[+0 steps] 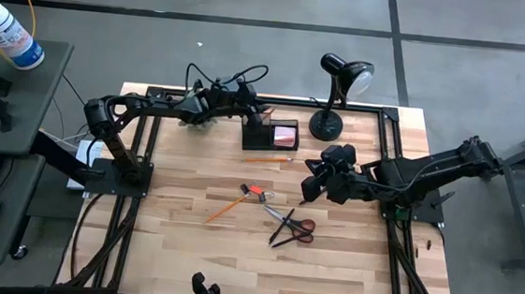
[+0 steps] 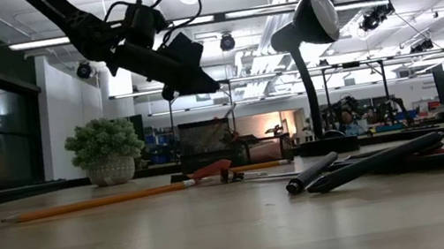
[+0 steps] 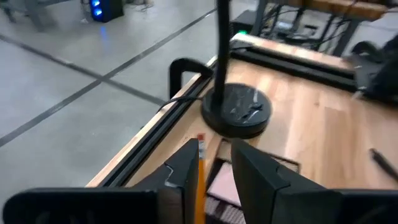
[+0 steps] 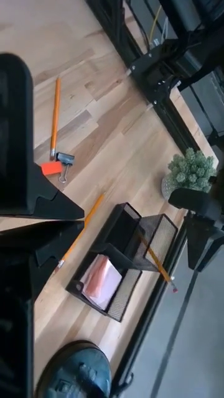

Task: Pick and place office supplies into organizer
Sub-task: Put the middle left black pen into the black desk organizer

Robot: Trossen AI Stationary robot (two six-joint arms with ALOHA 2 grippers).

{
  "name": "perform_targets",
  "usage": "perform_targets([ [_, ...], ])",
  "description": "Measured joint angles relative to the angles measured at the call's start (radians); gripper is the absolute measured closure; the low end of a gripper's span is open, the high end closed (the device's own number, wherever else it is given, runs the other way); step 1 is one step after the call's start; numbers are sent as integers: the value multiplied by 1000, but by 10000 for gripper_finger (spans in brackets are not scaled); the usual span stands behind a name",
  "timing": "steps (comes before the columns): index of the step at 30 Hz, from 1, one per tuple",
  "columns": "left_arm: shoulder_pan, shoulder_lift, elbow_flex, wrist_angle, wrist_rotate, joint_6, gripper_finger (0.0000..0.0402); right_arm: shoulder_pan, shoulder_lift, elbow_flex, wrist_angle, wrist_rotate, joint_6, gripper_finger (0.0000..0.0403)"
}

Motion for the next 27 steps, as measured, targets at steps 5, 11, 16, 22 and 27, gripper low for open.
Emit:
perform_targets([
  [5, -20, -11, 0, 70, 130, 4, 325, 0, 0, 2, -42, 16, -18, 395],
  [11, -123, -86, 0, -8, 181, 62, 336, 0, 0, 2, -118, 11, -19, 395],
  [16, -232, -160, 0, -97, 160, 105, 347, -7, 0, 2, -174, 16, -23, 393],
  [22, -359, -236, 0, -250, 57, 194, 355, -28, 0, 2, -272, 14, -27, 386],
  [27, -452, -259, 0, -433, -48, 187, 355, -39, 0, 2, -362, 9, -73, 379],
])
